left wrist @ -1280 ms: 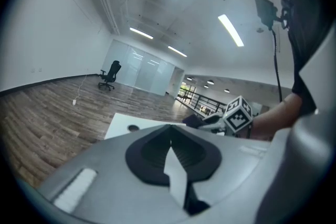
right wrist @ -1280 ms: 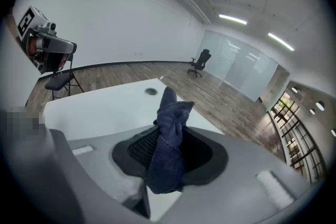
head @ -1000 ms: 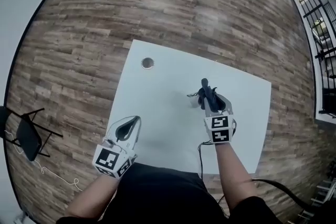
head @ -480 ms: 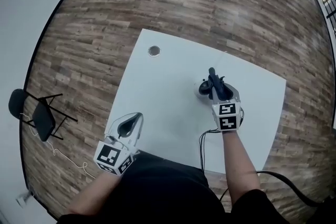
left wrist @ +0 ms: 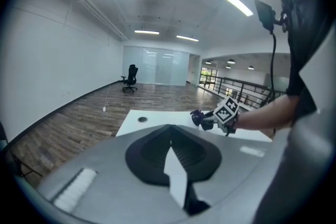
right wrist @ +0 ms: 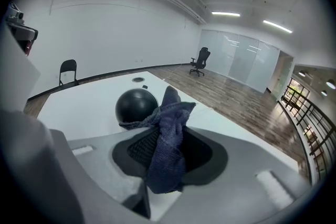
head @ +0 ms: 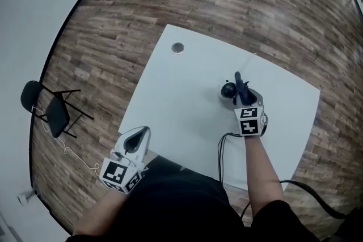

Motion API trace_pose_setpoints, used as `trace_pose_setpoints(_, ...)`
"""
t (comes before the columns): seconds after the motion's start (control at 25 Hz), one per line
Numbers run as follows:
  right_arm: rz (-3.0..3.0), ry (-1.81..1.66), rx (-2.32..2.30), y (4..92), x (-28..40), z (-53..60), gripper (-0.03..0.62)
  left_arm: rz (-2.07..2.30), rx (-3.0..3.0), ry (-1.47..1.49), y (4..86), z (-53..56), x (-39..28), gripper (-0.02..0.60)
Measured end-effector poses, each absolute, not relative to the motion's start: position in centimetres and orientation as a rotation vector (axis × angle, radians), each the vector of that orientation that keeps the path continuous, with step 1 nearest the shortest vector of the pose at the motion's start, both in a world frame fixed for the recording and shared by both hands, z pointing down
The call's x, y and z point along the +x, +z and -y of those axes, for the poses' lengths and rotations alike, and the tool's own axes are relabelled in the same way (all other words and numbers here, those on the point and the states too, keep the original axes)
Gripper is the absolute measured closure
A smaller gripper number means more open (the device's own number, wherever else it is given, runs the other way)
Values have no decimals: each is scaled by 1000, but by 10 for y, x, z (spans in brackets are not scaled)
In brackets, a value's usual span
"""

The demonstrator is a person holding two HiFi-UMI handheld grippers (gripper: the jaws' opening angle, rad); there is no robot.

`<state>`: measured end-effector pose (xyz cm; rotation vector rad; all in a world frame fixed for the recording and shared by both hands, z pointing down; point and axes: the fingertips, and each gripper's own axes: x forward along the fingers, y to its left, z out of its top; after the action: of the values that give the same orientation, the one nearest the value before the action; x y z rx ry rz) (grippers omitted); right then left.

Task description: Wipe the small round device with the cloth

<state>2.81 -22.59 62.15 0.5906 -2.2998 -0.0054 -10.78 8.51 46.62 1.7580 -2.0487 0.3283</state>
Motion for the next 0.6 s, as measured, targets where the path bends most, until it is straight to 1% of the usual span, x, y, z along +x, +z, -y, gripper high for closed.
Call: trace_pose_setpoints(0.6,2207,-2,424,670,24,186,470,2080,1716,357,464,-109,-97,575)
